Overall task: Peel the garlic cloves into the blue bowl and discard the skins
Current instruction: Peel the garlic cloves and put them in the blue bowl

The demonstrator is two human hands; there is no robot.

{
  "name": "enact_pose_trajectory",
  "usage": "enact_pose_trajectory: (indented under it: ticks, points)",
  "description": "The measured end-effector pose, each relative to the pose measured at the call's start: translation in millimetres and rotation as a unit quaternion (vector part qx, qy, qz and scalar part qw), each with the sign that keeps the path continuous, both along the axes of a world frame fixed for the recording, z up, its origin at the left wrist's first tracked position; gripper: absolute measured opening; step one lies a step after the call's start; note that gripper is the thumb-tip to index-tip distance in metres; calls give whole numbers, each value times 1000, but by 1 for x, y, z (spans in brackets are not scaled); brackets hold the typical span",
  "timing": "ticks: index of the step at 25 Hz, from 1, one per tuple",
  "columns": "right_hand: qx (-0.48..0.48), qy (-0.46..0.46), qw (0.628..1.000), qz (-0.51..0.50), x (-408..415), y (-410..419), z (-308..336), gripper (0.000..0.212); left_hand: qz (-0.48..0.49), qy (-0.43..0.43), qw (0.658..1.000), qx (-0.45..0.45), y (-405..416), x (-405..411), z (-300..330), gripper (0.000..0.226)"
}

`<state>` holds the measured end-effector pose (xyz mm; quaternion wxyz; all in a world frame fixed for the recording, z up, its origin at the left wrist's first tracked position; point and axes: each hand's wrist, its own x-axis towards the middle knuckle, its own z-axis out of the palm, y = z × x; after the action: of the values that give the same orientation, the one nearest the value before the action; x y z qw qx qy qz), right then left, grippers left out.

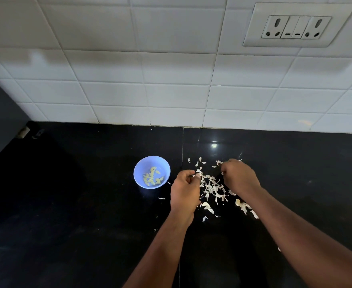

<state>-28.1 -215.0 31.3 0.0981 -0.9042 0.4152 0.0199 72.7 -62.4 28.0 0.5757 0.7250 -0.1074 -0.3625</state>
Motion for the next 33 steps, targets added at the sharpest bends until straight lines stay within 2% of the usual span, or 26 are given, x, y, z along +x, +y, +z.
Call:
enact_pose_trajectory:
  ticks: [6,7,11,13,14,15,16,18,19,21,23,25,30,33]
  points:
    - [-14,-132,990,-39,-5,-3,14,14,-5,34,999,-4,-1,-8,-2,18]
    - [-15,-121,992,-39,-5,-1,13,14,-8,37,999,-3,-2,-10,-2,18]
    - [20,34,999,-21,-4,12,-5,19,-10,46,999,-8,-3,-13,-1,13]
    - [47,14,998,-29,-6,7,-3,19,-13,51,999,-10,-3,-13,-1,15]
    - [86,-48,994,-51,-9,7,0,18,-15,54,998,-13,-4,-14,0,16]
    - [150,-131,976,-83,-12,11,5,14,-17,60,998,-22,-4,-16,1,16]
    - [227,-227,940,-116,-15,19,9,9,-19,69,997,-33,-4,-17,3,15]
    - [348,-372,844,-167,-20,40,19,9,-26,96,993,-59,-5,-18,7,11]
    - [383,-412,807,-178,-22,50,21,10,-32,106,991,-71,-5,-18,8,9]
    - [418,-460,760,-193,-25,62,24,11,-44,107,990,-83,-6,-19,10,7]
    - [418,-482,741,-208,-27,65,25,11,-47,94,991,-83,-7,-19,12,5]
    - [398,-480,757,-198,-30,64,24,10,-48,76,993,-70,-8,-21,13,5]
    - [293,-442,835,-148,-36,69,18,17,-96,42,994,-14,-12,-21,16,13]
    - [242,-426,862,-131,-34,75,15,15,-78,52,995,-23,-14,-20,18,10]
